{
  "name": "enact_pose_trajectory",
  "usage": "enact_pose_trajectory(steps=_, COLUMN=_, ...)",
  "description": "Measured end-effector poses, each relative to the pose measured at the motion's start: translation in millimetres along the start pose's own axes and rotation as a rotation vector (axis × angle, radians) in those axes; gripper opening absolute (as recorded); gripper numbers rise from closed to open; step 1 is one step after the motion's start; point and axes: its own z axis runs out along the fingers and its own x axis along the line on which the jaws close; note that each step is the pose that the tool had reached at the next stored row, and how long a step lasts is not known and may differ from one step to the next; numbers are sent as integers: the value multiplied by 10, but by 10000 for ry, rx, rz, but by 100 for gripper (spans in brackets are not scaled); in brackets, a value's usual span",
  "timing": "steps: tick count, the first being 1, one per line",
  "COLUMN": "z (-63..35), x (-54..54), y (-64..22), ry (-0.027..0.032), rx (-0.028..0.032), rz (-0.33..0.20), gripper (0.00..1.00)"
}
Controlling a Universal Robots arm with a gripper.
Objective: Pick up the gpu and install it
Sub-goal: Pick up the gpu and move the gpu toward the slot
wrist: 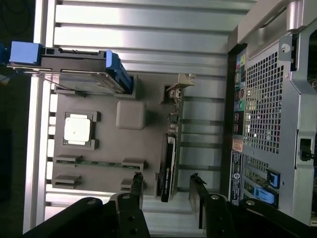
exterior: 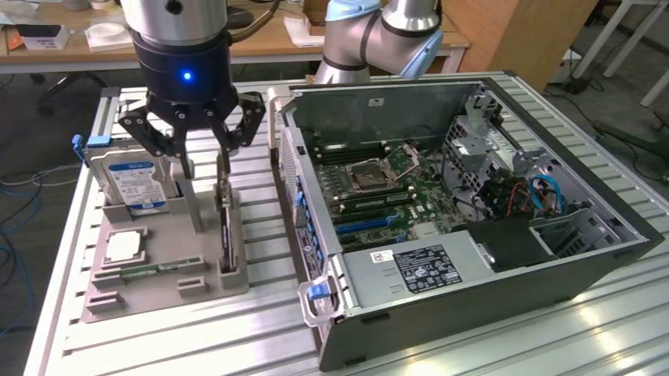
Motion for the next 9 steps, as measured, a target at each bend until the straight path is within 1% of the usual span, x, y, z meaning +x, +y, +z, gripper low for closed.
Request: enact_pose_trajectory(steps=9, z=70, x=-16, y=-6, ry=31, rx=4, rz=-234, gripper=50)
